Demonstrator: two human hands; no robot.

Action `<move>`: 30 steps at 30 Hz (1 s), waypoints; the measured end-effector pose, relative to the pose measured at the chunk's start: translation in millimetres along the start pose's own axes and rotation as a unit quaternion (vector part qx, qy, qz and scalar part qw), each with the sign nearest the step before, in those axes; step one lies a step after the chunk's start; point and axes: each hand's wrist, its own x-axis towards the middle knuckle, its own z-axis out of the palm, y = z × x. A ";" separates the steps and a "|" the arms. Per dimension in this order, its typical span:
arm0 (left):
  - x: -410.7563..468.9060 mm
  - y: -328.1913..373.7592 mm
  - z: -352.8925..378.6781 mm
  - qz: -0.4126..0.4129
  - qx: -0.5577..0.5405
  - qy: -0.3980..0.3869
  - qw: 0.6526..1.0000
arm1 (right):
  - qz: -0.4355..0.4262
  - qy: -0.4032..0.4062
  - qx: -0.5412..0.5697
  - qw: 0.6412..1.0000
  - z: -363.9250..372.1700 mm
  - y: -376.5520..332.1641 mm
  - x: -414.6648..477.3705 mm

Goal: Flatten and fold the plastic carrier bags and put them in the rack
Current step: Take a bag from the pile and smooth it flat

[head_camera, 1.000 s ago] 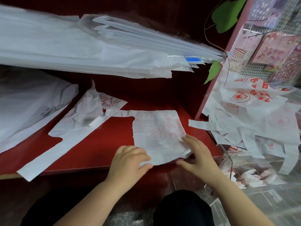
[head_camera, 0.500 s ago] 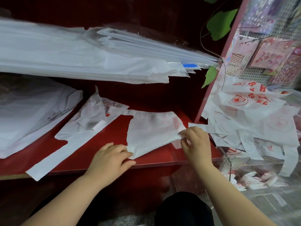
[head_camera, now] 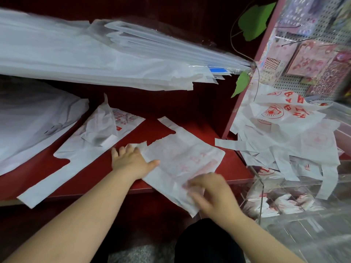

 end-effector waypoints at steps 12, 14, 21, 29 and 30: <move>17.5 -41.7 -7.9 -0.016 -0.157 0.138 0.978 | 0.437 -0.149 -0.093 0.882 5.3 69.7 107.6; 14.8 -46.2 -6.1 -0.077 -0.114 0.117 0.984 | 0.450 -0.170 -0.087 0.873 11.2 65.1 118.2; 22.7 -53.2 -6.8 -0.069 -0.185 0.035 0.980 | 0.475 -0.163 0.092 0.860 11.0 48.5 123.4; 10.8 -63.8 -9.9 -0.002 -0.553 0.083 0.829 | 0.480 -0.093 0.283 0.825 -7.6 46.0 105.1; 7.8 -64.6 -11.7 0.000 -0.560 0.084 0.824 | 0.484 -0.086 0.320 0.810 -9.2 44.2 103.2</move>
